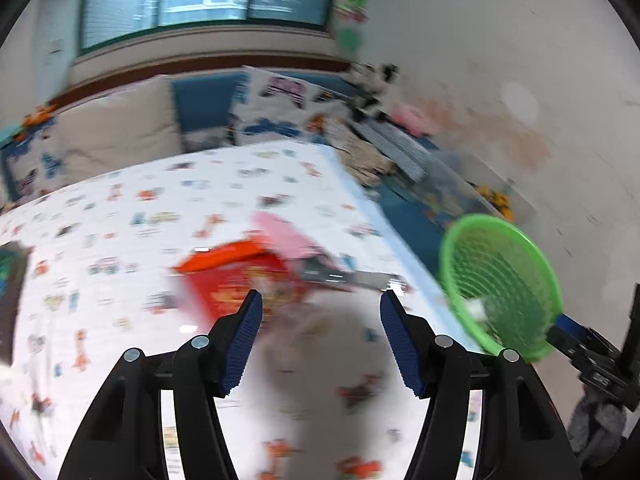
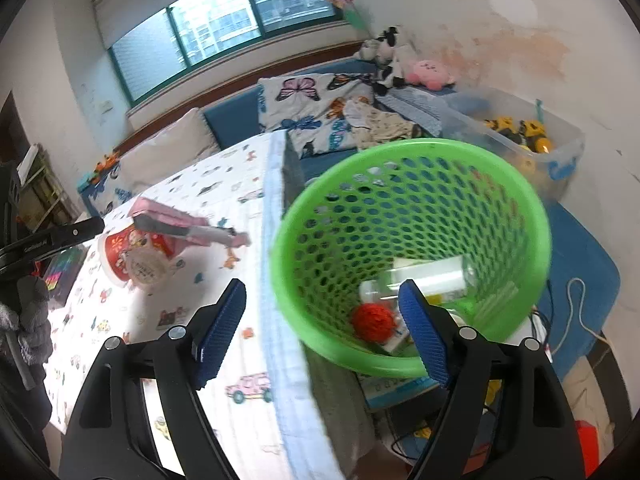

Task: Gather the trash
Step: 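Grasp the red-and-white cup with the left gripper while the right gripper grasps the round lidded tub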

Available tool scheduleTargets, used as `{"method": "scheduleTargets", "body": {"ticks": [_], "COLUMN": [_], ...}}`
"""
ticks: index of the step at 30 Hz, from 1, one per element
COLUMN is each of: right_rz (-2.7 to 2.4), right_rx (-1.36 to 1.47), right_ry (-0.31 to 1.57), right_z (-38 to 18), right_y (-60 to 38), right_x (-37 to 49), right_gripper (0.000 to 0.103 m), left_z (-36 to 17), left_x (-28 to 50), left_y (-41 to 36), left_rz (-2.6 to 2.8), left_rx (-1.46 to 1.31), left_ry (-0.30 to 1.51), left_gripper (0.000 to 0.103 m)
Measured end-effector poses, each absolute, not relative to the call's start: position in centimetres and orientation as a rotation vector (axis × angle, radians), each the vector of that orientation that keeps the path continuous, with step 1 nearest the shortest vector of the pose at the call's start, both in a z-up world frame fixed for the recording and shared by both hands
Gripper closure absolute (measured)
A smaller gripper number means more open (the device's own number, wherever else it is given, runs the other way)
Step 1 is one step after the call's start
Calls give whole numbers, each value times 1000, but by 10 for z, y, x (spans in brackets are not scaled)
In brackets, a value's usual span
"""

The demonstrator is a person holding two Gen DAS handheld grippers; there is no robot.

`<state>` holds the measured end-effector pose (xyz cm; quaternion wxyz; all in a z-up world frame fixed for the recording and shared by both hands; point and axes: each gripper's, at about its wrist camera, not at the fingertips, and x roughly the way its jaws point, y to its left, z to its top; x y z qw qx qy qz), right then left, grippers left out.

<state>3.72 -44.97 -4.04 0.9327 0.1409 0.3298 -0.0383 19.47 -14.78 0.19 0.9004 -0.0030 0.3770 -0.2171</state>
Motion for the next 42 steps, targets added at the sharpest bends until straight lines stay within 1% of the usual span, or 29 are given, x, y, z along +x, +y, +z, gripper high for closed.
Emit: {"method": "scheduleTargets", "body": {"ticks": [7, 12, 17, 20, 21, 22, 24, 26, 28, 30, 33, 38, 42], "right_rz": [-1, 41, 68, 81, 90, 95, 106, 122, 138, 158, 182, 219, 243], "right_rx": [249, 231, 211, 209, 208, 204, 197, 192, 183, 176, 159, 144, 141], "right_ry": [693, 707, 729, 745, 751, 755, 761, 766, 772, 777, 778, 788, 796], "right_z": [-39, -41, -45, -49, -50, -51, -53, -55, -56, -57, -59, -66, -71], "right_y": [-412, -390, -375, -367, -363, -359, -352, -345, -337, -328, -315, -296, -283], "right_x": [60, 72, 82, 90, 93, 95, 98, 102, 107, 112, 118, 130, 143], "right_gripper": [21, 20, 20, 20, 20, 20, 20, 20, 20, 18, 17, 14, 13], "left_z": [-21, -45, -62, -70, -71, -71, -70, -67, -64, -58, -53, -45, -41], "left_x": [217, 235, 252, 261, 261, 262, 260, 254, 250, 243, 234, 218, 206], "left_y": [-100, -95, -94, -96, -96, -97, -98, -98, -97, -95, -91, -75, -62], "left_rz": [-381, -413, -456, -489, -496, -511, -547, -563, -574, -579, -579, -561, -555], "left_rx": [-112, -178, -252, -280, -281, -284, -294, -286, -286, -275, -261, -250, -259], "left_ry": [832, 880, 919, 930, 930, 928, 913, 899, 893, 880, 869, 852, 841], "left_gripper": [44, 44, 49, 56, 61, 70, 79, 83, 91, 95, 97, 97, 97]}}
